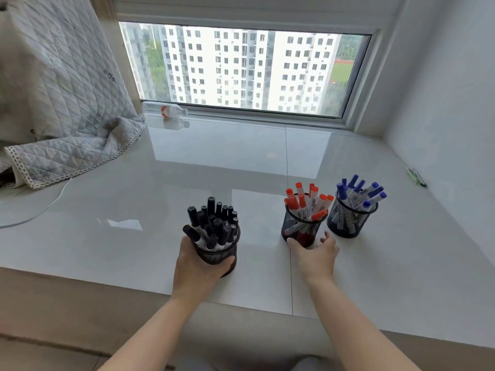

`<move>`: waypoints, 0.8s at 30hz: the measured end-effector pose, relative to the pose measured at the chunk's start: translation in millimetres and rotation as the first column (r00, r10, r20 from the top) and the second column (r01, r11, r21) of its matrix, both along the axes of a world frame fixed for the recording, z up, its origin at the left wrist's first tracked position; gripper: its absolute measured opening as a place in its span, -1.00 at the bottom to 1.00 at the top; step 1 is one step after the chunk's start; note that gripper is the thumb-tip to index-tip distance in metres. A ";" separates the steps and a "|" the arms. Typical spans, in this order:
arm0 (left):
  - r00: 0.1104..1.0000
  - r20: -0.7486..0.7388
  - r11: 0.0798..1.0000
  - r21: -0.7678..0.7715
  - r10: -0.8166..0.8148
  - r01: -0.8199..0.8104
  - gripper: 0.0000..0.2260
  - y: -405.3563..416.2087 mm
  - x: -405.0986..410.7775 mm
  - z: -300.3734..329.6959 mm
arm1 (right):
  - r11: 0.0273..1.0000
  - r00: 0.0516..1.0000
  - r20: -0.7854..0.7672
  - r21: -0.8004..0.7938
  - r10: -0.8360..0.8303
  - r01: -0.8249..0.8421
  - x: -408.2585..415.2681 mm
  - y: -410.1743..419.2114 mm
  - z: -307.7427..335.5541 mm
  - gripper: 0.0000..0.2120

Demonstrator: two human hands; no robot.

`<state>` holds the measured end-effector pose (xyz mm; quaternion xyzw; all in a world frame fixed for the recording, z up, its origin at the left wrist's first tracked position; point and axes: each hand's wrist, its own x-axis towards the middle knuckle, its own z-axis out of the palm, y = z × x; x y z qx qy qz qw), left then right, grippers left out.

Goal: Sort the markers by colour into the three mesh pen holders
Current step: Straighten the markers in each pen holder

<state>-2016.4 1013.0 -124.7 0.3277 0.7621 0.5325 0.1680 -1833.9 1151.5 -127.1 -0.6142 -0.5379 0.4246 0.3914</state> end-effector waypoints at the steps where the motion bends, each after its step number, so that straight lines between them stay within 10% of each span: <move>1: 1.000 -0.006 1.000 0.000 0.029 -0.029 -0.41 0.4 -8.3 -0.4 | 1.000 1.000 0.009 0.000 0.014 -0.014 -1.8 4.3 -0.7 -0.08; 24: 0.965 -0.028 0.965 0.046 0.261 -0.259 -0.32 22.5 -93.8 -8.9 | 0.968 0.978 0.104 0.160 0.179 -0.194 -15.9 2.4 -7.3 -0.44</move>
